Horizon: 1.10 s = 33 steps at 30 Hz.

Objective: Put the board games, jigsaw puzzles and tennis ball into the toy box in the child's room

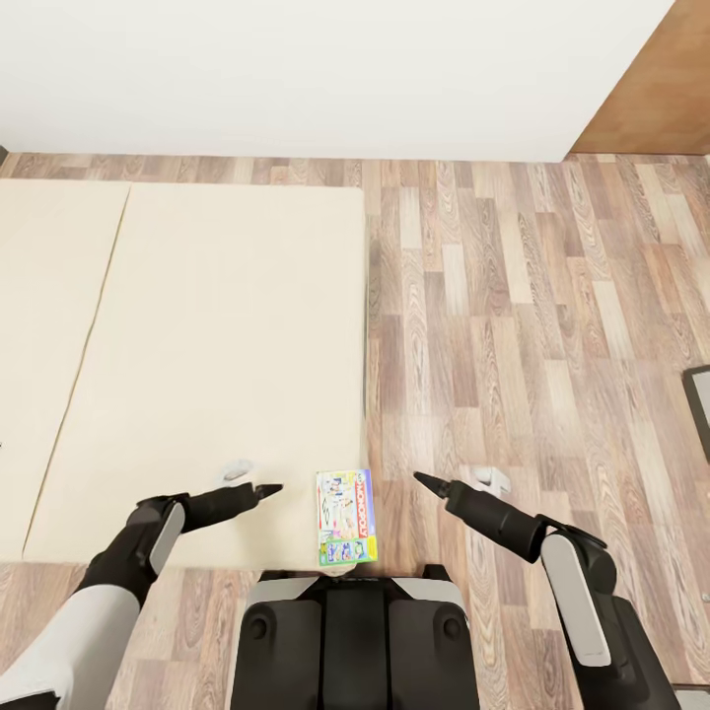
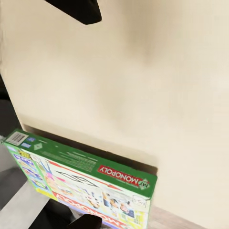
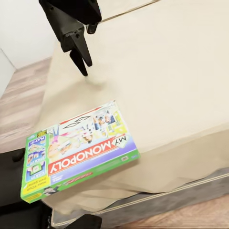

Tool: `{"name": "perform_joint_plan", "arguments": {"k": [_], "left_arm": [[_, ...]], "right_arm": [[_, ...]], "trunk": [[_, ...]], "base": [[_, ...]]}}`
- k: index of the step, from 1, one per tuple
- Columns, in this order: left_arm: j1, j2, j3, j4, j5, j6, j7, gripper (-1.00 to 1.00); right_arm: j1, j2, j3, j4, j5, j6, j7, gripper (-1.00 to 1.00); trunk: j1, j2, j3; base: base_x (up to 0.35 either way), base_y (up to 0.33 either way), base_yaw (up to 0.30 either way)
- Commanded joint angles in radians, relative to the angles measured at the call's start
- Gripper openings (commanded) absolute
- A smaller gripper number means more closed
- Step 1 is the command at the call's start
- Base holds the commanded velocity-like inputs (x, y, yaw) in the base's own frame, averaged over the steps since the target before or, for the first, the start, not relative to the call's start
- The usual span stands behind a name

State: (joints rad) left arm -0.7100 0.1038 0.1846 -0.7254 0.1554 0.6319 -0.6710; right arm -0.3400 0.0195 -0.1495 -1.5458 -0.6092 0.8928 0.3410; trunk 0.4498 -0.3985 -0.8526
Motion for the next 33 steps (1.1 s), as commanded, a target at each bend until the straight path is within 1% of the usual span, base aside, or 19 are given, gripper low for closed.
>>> {"name": "perform_joint_plan", "arguments": {"k": [1, 4, 6, 9, 10, 14, 15, 20, 21, 26, 33], "left_arm": [[0.000, 0.002, 0.006, -0.013, 0.004, 0.016, -0.003, 1.00], [0.000, 0.004, 0.019, -0.039, 0.004, 0.040, -0.012, 1.00], [0.000, 0.004, 0.024, -0.051, 0.004, 0.053, -0.023, 1.00], [0.001, 0.007, 0.031, -0.073, 0.003, 0.080, -0.060, 1.00], [0.001, 0.011, 0.033, -0.082, 0.003, 0.093, -0.085, 1.00], [0.001, 0.025, 0.034, -0.093, 0.003, 0.117, -0.138, 1.00], [0.001, 0.033, 0.034, -0.096, 0.003, 0.125, -0.164, 1.00], [0.001, 0.054, 0.036, -0.100, 0.003, 0.147, -0.221, 1.00], [0.001, 0.064, 0.036, -0.100, 0.003, 0.154, -0.239, 1.00], [0.001, 0.083, 0.036, -0.101, 0.003, 0.166, -0.286, 1.00], [0.001, 0.090, 0.035, -0.101, 0.003, 0.170, -0.320, 1.00]], "right_arm": [[-0.001, 0.001, -0.008, 0.000, 0.005, 0.006, 0.008, 1.00], [-0.001, 0.002, -0.026, 0.000, 0.004, 0.006, 0.008, 1.00], [-0.001, 0.002, -0.032, 0.000, 0.004, 0.007, 0.008, 1.00], [-0.001, 0.002, -0.038, 0.000, 0.003, 0.007, 0.009, 1.00], [-0.001, 0.002, -0.040, 0.000, 0.003, 0.007, 0.009, 1.00], [-0.001, 0.002, -0.042, 0.000, 0.003, 0.008, 0.009, 1.00], [-0.001, 0.002, -0.042, 0.000, 0.003, 0.008, 0.009, 1.00], [-0.001, 0.002, -0.044, 0.000, -0.005, 0.008, 0.008, 1.00], [-0.001, 0.002, -0.044, -0.001, -0.011, 0.008, 0.008, 1.00], [-0.001, 0.002, -0.045, -0.002, -0.025, 0.009, 0.007, 1.00], [-0.001, 0.002, -0.045, -0.003, -0.030, 0.010, 0.007, 1.00]], "trunk": [[0.000, -0.002, -0.001], [0.000, -0.002, -0.001], [0.000, -0.002, -0.001], [0.000, -0.002, -0.001], [0.000, -0.002, -0.001], [0.000, -0.002, -0.001], [0.000, -0.002, -0.001], [0.000, -0.002, -0.001], [0.000, -0.002, -0.001], [0.000, -0.002, -0.001], [0.000, -0.002, -0.001]], "base": [[-0.198, 0.000, 0.000], [-0.155, 0.000, 0.000], [-0.077, 0.000, 0.000], [-0.035, 0.000, 0.000], [-0.018, 0.000, 0.000], [-0.010, 0.000, 0.000], [-0.005, 0.000, 0.000], [-0.003, 0.000, 0.000], [0.000, 0.000, 0.000], [0.000, 0.000, 0.000], [0.000, 0.000, 0.000]]}}
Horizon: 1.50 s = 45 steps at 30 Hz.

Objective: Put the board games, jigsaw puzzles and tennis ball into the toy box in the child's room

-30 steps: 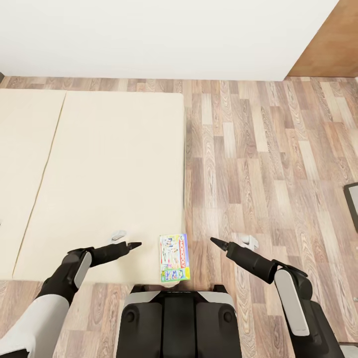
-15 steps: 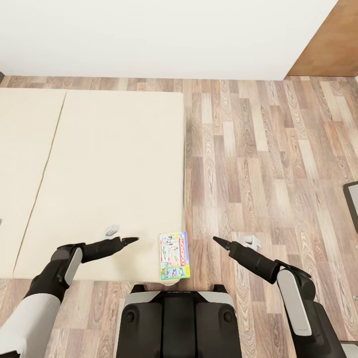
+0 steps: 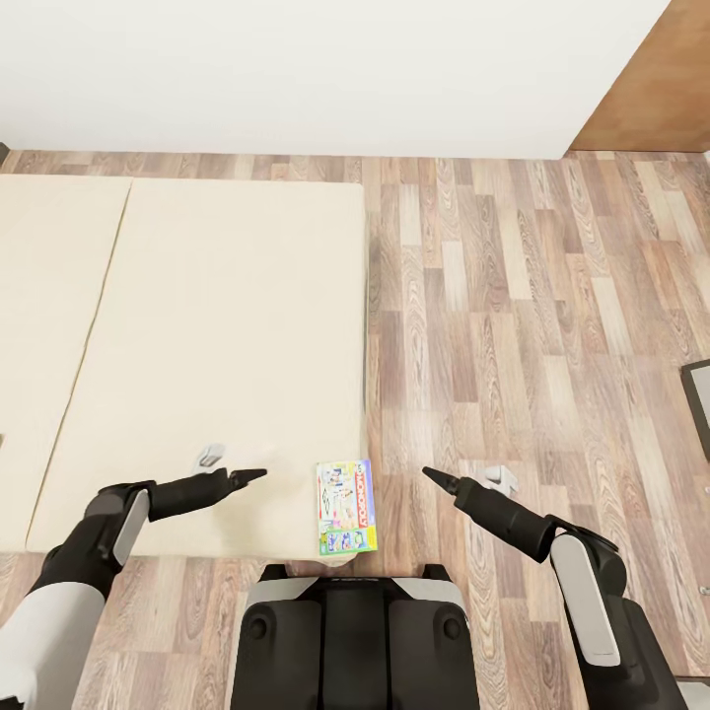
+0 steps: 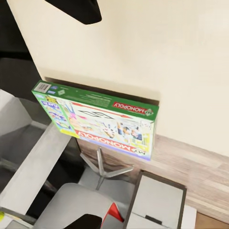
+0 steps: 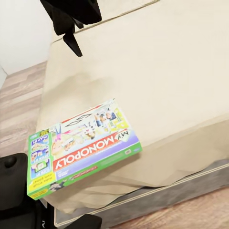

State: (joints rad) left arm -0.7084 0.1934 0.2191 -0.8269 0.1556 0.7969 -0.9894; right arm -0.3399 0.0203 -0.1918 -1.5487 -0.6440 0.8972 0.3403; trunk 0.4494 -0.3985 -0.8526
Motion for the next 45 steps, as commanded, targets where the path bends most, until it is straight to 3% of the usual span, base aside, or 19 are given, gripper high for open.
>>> {"name": "perform_joint_plan", "arguments": {"k": [1, 21, 29, 32, 37, 38, 45], "left_arm": [[0.000, 0.000, 0.001, 0.000, 0.002, 0.006, -0.004, 1.00], [0.000, 0.006, 0.002, 0.000, 0.002, 0.013, -0.029, 1.00], [0.000, 0.051, 0.001, -0.001, 0.002, 0.049, -0.189, 1.00], [0.000, 0.074, 0.001, -0.001, 0.001, 0.052, -0.260, 1.00], [0.000, 0.102, 0.000, -0.001, 0.001, 0.055, -0.329, 1.00], [0.001, 0.118, 0.000, -0.001, 0.003, 0.057, -0.386, 1.00], [0.002, 0.128, 0.000, 0.000, -0.001, 0.059, -0.504, 1.00]], "right_arm": [[-0.001, 0.001, -0.003, 0.000, 0.005, 0.006, 0.007, 1.00], [-0.001, 0.000, -0.003, -0.001, 0.004, 0.003, 0.009, 1.00], [-0.001, 0.000, -0.042, -0.001, -0.027, 0.002, 0.037, 1.00], [-0.001, -0.001, -0.065, -0.001, -0.047, 0.001, 0.088, 1.00], [0.000, -0.002, -0.088, 0.000, -0.053, -0.001, 0.150, 1.00], [0.001, -0.002, -0.103, 0.001, -0.056, -0.002, 0.174, 1.00], [0.007, -0.004, -0.140, 0.002, -0.062, 0.000, 0.199, 1.00]], "trunk": [[0.001, -0.001, -0.001], [0.001, -0.001, -0.001], [0.001, -0.001, -0.001], [0.001, -0.001, -0.001], [0.001, -0.001, -0.001], [0.001, -0.001, -0.001], [0.001, -0.001, -0.001]], "base": [[0.000, 0.000, 0.000], [0.000, 0.000, 0.000], [0.000, 0.000, 0.000], [0.000, 0.000, 0.000], [0.000, 0.000, 0.000], [0.000, 0.000, 0.000], [0.000, 0.000, 0.000]]}}
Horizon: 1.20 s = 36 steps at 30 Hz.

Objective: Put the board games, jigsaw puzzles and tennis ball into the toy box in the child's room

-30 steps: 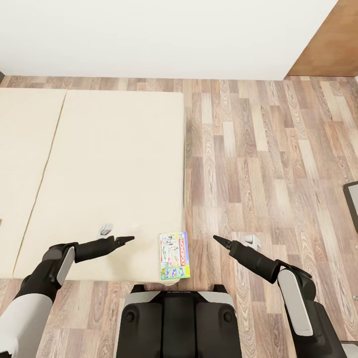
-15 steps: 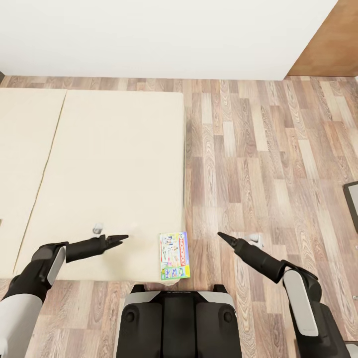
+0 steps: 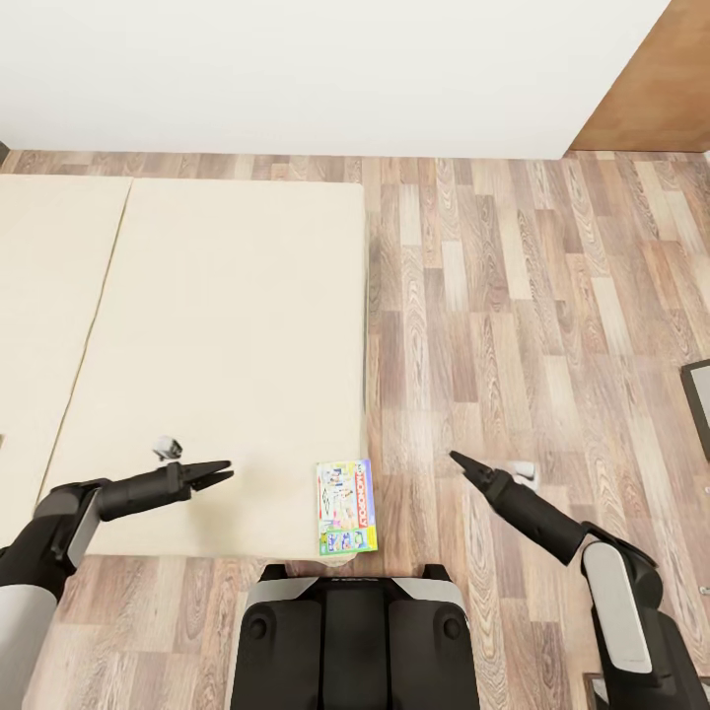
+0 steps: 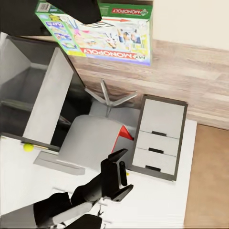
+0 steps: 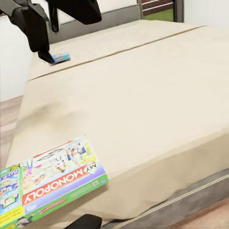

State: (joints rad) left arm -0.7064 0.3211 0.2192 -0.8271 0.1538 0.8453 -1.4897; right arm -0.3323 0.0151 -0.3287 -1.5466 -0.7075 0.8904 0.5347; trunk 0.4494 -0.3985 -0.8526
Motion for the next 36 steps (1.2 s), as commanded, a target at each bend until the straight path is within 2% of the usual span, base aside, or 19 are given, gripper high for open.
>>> {"name": "perform_joint_plan", "arguments": {"k": [1, 10, 22, 25, 29, 36], "left_arm": [[0.000, 0.001, 0.000, 0.000, 0.001, 0.011, -0.012, 1.00], [0.020, 0.018, 0.000, 0.006, 0.003, 0.010, -0.059, 1.00], [0.027, 0.022, 0.003, 0.005, 0.001, 0.010, -0.074, 1.00], [0.027, 0.023, 0.014, 0.005, 0.001, 0.011, -0.075, 1.00], [0.027, 0.024, 0.049, 0.005, 0.001, 0.011, -0.075, 1.00], [0.027, 0.024, 0.063, 0.004, 0.001, 0.011, -0.075, 1.00]], "right_arm": [[0.000, 0.001, -0.007, 0.000, 0.002, 0.007, 0.009, 1.00], [0.001, 0.000, -0.025, 0.000, 0.002, 0.006, 0.037, 1.00], [0.001, 0.002, -0.026, 0.000, 0.006, 0.002, 0.040, 1.00], [0.001, 0.003, -0.026, 0.000, 0.005, 0.001, 0.040, 1.00], [0.001, 0.003, -0.026, 0.000, 0.002, 0.000, 0.041, 1.00], [0.001, 0.003, -0.026, 0.000, 0.001, 0.000, 0.041, 1.00]], "trunk": [[0.001, -0.001, -0.001], [0.001, -0.001, -0.001], [0.001, -0.001, -0.001], [0.001, -0.001, -0.001], [0.001, -0.001, -0.001], [0.001, -0.001, -0.001]], "base": [[0.000, 0.000, 0.000], [0.000, 0.000, 0.000], [0.000, 0.000, 0.000], [0.000, 0.000, 0.000], [0.000, 0.000, 0.000], [0.000, 0.000, 0.000]]}}
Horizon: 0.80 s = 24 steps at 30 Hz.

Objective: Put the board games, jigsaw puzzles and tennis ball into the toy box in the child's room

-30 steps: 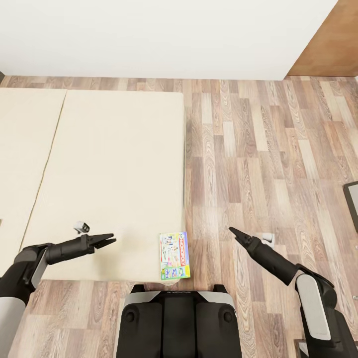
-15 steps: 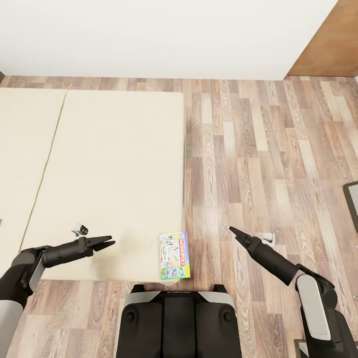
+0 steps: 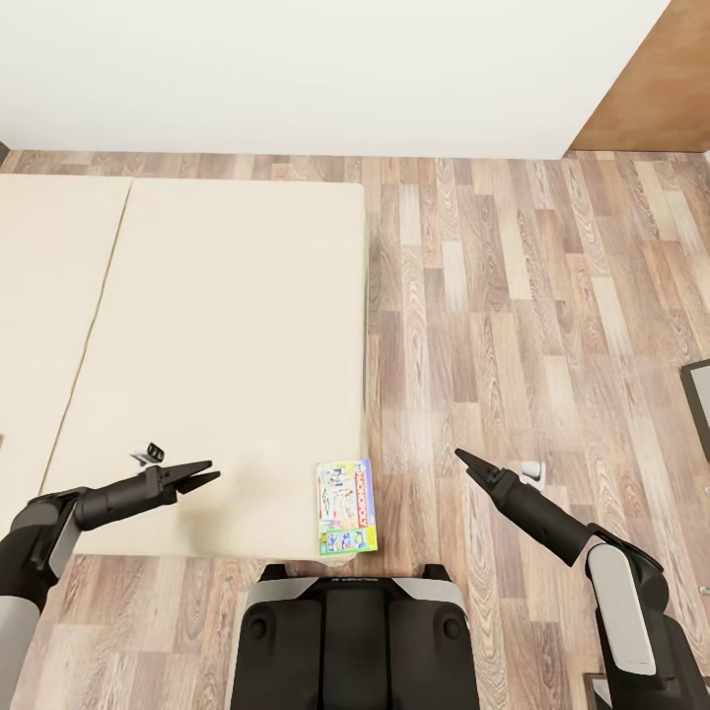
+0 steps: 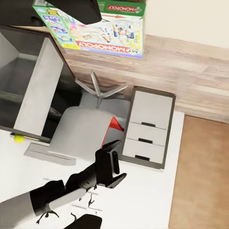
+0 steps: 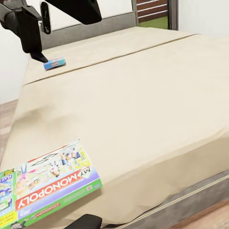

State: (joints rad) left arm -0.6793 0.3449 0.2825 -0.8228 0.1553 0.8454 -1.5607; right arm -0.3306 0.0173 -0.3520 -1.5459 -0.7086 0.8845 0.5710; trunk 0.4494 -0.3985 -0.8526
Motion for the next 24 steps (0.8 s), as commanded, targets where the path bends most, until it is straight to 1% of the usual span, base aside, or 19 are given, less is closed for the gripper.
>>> {"name": "perform_joint_plan", "arguments": {"k": [1, 9, 11, 12, 16, 24], "left_arm": [[0.000, 0.000, 0.000, 0.000, 0.000, 0.011, -0.004, 1.00], [0.000, 0.001, 0.003, -0.001, 0.000, 0.011, -0.005, 1.00], [0.000, 0.006, 0.003, -0.001, 0.000, 0.011, -0.006, 1.00], [0.000, 0.013, 0.003, -0.001, 0.000, 0.011, -0.006, 1.00], [0.000, 0.017, 0.003, -0.001, 0.000, 0.011, -0.007, 1.00], [0.000, 0.020, 0.003, -0.001, -0.001, 0.011, -0.006, 1.00]], "right_arm": [[-0.001, 0.001, -0.003, 0.000, 0.002, 0.006, 0.004, 1.00], [-0.001, 0.003, -0.003, 0.000, 0.000, 0.005, 0.005, 1.00], [-0.001, 0.003, -0.003, 0.000, 0.000, 0.005, 0.006, 1.00], [-0.001, 0.005, -0.003, 0.000, 0.000, 0.005, 0.006, 1.00], [-0.001, 0.005, -0.004, 0.000, -0.001, 0.005, 0.007, 1.00], [-0.001, 0.008, -0.004, 0.001, -0.001, 0.003, 0.007, 1.00]], "trunk": [[0.001, -0.001, -0.001], [0.001, -0.001, -0.001], [0.001, -0.001, -0.001], [0.001, -0.001, -0.001], [0.001, -0.001, -0.001], [0.001, -0.001, 0.007]], "base": [[0.000, 0.000, 0.000], [0.000, 0.000, 0.000], [0.000, 0.000, 0.000], [-0.029, 0.000, 0.000], [-0.054, 0.000, 0.000], [-0.026, 0.000, -0.046]]}}
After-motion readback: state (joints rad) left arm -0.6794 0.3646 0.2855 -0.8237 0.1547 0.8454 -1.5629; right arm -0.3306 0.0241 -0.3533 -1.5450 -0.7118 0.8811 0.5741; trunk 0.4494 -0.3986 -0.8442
